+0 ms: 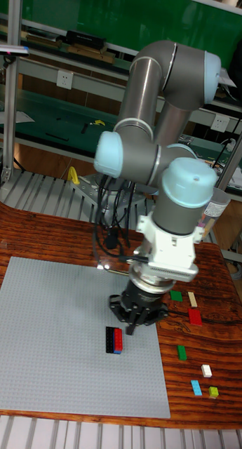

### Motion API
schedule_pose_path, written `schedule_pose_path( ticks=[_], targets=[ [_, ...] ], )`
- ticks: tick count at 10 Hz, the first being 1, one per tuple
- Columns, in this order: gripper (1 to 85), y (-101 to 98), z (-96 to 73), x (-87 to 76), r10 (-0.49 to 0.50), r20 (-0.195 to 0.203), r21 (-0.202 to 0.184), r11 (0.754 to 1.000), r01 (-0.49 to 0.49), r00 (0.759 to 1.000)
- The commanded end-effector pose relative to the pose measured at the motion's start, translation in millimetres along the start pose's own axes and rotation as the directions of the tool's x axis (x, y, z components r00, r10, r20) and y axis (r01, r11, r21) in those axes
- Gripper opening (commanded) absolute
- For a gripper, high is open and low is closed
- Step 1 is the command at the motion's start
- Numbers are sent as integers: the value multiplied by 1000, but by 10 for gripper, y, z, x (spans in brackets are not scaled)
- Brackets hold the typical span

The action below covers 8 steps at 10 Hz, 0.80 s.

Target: Build with small Lego blocks

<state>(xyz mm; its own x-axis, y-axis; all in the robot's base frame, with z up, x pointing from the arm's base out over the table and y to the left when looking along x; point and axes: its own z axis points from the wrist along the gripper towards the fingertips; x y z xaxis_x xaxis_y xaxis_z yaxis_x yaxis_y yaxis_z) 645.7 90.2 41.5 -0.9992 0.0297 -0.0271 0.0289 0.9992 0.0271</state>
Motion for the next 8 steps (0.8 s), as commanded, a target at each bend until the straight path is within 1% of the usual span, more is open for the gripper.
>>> schedule_pose_path(
  ticks=[1, 2, 3, 4, 5, 6, 8],
  targets=[
    [10, 292, -53, 6, 53, 19, 22, 998, -54, 998],
    [10, 188, -57, 21, -39, 9, 64, 997, 38, 999],
    [10, 227, -54, 59, -91, -7, 48, 995, 91, 996],
    [10, 258, -53, 65, -138, -10, 35, 990, 138, 990],
    [10, 331, -52, 24, -137, 10, 10, 990, 137, 990],
    [10, 426, -43, -41, -119, 40, -14, 993, 120, 992],
    [10, 814, -21, -23, -34, 39, -5, 999, 35, 999]
  ],
)
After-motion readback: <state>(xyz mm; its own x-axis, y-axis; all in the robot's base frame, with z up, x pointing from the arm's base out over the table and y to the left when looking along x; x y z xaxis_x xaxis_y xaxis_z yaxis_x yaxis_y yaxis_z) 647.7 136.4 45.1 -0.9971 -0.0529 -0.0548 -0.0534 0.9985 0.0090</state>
